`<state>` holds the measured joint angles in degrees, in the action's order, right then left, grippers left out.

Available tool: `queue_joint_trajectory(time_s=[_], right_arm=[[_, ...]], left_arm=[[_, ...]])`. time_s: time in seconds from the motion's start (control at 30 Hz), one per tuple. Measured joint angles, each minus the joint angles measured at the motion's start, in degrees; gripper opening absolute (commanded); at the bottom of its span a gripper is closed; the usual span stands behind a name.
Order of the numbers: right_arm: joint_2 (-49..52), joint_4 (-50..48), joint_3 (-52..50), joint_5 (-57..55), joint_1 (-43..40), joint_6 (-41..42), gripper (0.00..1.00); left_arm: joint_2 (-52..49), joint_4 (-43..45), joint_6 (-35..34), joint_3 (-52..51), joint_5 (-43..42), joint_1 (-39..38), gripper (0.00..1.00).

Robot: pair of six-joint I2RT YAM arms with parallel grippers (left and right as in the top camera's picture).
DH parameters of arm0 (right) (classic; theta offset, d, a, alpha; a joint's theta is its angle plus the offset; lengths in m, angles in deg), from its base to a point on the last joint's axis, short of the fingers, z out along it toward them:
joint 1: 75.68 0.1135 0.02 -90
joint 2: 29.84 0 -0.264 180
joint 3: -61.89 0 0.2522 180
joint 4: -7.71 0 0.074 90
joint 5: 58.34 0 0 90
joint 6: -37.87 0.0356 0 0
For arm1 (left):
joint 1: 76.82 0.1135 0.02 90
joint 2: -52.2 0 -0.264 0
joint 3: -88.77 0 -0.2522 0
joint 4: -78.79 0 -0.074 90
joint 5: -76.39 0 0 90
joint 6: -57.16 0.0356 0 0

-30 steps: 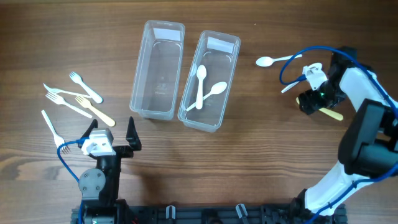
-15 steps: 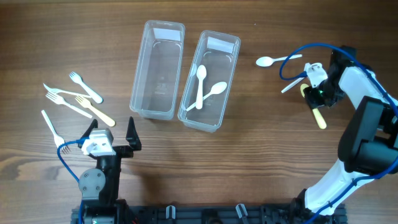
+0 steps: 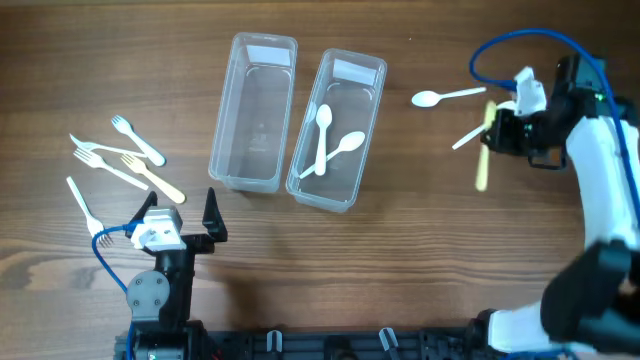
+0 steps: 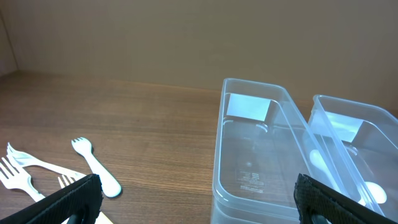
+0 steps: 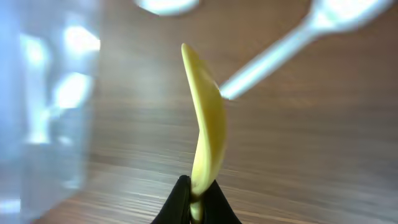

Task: Pack container
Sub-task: 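Carry the yellow spoon into the right container and release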

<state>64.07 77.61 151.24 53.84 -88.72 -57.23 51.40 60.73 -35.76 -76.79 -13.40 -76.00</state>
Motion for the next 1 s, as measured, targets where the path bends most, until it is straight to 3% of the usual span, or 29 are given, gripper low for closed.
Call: queue_joint_trajectory(time_s=[0.1,0.27,0.33,0.47,0.7,0.77,0.8,0.87,1.0], right_arm=[[-5.9,-1.9,0.3,5.6,6.0,5.2,0.04],[-7.3,-16.4,0.3,8.6,23.5,21.7,0.04],[-7.3,-24.1,0.2,5.0,31.8,29.4,0.04],[-7.3,-30.1,0.3,-5.9,42.6,39.4,0.04],[0.7,-29.9,0.3,-15.8,45.3,43.1,0.07],[4.2,-30.1,0.3,-16.3,45.3,43.2,0.17],[5.1,-30.2,0.3,-16.5,45.3,43.3,0.32],[5.8,-30.6,0.3,-16.7,45.2,43.6,0.98],[5.8,-31.5,0.3,-16.8,45.0,43.9,1.00]], left_arm=[[0.0,0.0,0.0,0.0,0.0,0.0,1.00],[0.0,0.0,0.0,0.0,0.0,0.0,1.00],[0.0,0.0,0.0,0.0,0.0,0.0,1.00],[0.0,0.0,0.0,0.0,0.0,0.0,1.00],[0.0,0.0,0.0,0.0,0.0,0.0,1.00],[0.0,0.0,0.0,0.0,0.0,0.0,1.00],[0.0,0.0,0.0,0.0,0.0,0.0,1.00],[0.0,0.0,0.0,0.0,0.0,0.0,1.00],[0.0,0.0,0.0,0.0,0.0,0.0,1.00]])
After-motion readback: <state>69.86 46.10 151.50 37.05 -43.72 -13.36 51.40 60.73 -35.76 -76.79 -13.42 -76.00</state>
